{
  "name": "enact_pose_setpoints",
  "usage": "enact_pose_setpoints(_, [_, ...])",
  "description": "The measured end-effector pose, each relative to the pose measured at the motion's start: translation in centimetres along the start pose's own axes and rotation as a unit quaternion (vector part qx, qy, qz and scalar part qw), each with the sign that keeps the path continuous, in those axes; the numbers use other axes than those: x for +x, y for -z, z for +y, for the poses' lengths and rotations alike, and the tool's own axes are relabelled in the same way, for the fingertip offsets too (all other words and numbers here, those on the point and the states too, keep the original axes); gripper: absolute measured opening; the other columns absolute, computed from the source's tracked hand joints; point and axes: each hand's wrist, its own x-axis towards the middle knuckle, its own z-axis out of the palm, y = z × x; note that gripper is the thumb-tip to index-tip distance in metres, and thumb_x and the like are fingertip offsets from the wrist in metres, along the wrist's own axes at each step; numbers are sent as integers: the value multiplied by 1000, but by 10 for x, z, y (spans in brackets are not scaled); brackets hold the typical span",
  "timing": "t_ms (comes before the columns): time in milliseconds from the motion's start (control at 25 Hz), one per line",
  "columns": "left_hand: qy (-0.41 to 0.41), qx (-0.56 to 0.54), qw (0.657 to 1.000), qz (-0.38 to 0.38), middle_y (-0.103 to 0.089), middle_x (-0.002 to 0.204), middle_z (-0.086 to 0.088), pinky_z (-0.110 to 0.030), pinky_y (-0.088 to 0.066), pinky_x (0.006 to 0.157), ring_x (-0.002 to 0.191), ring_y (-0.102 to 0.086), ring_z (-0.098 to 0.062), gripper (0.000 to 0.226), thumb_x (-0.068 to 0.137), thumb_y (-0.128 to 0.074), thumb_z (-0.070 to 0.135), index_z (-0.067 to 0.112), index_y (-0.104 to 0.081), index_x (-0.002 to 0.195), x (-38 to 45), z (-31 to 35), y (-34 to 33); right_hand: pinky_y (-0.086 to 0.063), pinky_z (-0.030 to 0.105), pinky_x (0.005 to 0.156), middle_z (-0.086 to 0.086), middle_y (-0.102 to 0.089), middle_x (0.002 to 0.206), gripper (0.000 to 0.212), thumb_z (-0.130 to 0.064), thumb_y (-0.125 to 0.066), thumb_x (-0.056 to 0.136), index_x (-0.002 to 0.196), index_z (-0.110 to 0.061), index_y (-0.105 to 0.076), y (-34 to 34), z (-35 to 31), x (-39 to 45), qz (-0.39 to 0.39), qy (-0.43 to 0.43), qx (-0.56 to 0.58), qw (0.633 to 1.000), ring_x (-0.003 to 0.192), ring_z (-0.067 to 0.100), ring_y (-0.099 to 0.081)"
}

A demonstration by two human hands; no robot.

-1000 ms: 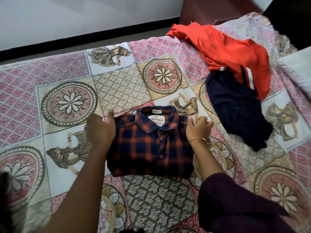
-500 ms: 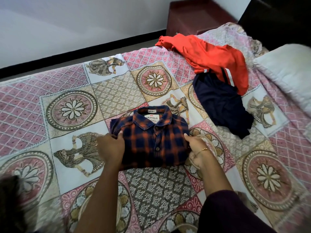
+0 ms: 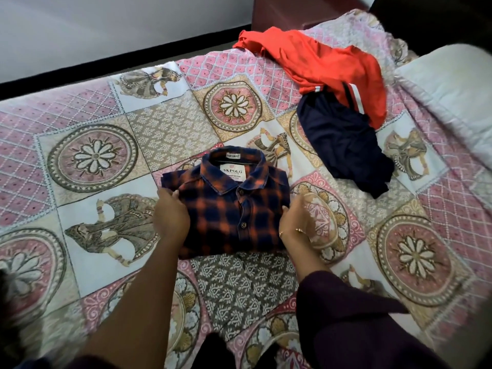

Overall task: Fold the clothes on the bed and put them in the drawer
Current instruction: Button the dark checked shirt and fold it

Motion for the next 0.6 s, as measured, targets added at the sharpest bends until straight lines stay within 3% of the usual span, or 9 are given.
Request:
enact_pose_setpoints(80, [5, 16, 1000, 10, -58, 110, -28, -44, -40, 83, 105, -52, -43, 50, 99, -32, 44, -1, -52, 107, 0, -4, -6, -37, 34, 81, 16, -53, 121, 24, -19, -45, 98, 117, -6, -50, 0, -2, 13, 5, 4, 18, 1000, 110, 34, -53])
enact_pose_setpoints(200, [58, 22, 997, -53, -54, 118, -23, -45, -42, 94, 110, -51, -41, 84, 81, -35, 77, 2, -57, 113, -8, -3, -4, -36, 35, 92, 14, -52, 120, 43, -45, -50, 92, 108, -6, -53, -1, -10, 21, -78, 0, 192, 978, 113, 32, -50])
enact_pose_setpoints(320, [73, -38, 991, -108, -60, 113, -16, -41, -48, 91, 105, -58, -36, 67, 74, -61, 67, 9, -62, 107, -2, 0, -1, -45, 37, 95, 7, -55, 121, 70, -54, -68, 75, 124, -9, -46, 4, -19, 19, -156, -27, 303, 940, 112, 26, -53])
enact_pose_setpoints(440, [158, -260, 946, -115, -65, 102, -13, -43, -53, 85, 92, -64, -30, 30, 80, -67, 43, 15, -62, 88, 0, -1, 8, -53, 30, 71, 9, -64, 112, 59, -44, -75, 74, 118, -9, -55, 12, -23, 17, -220, -65, 413, 882, 96, 25, -63])
enact_pose_setpoints(480, [174, -290, 933, -120, -64, 101, -12, -41, -54, 79, 86, -63, -28, 22, 87, -63, 35, 14, -61, 92, -2, -2, 14, -54, 30, 68, 11, -68, 108, 53, -42, -74, 75, 114, -8, -61, 12, -24, 15, -253, -79, 433, 862, 90, 26, -65])
enact_pose_setpoints(600, [215, -389, 877, -180, -64, 99, -14, -35, -51, 61, 73, -62, -26, 27, 96, -50, 29, 11, -57, 115, -12, -11, 31, -52, 41, 81, 11, -71, 98, 43, -44, -70, 75, 104, -13, -70, 17, -28, -1, -367, -110, 454, 804, 83, 29, -65])
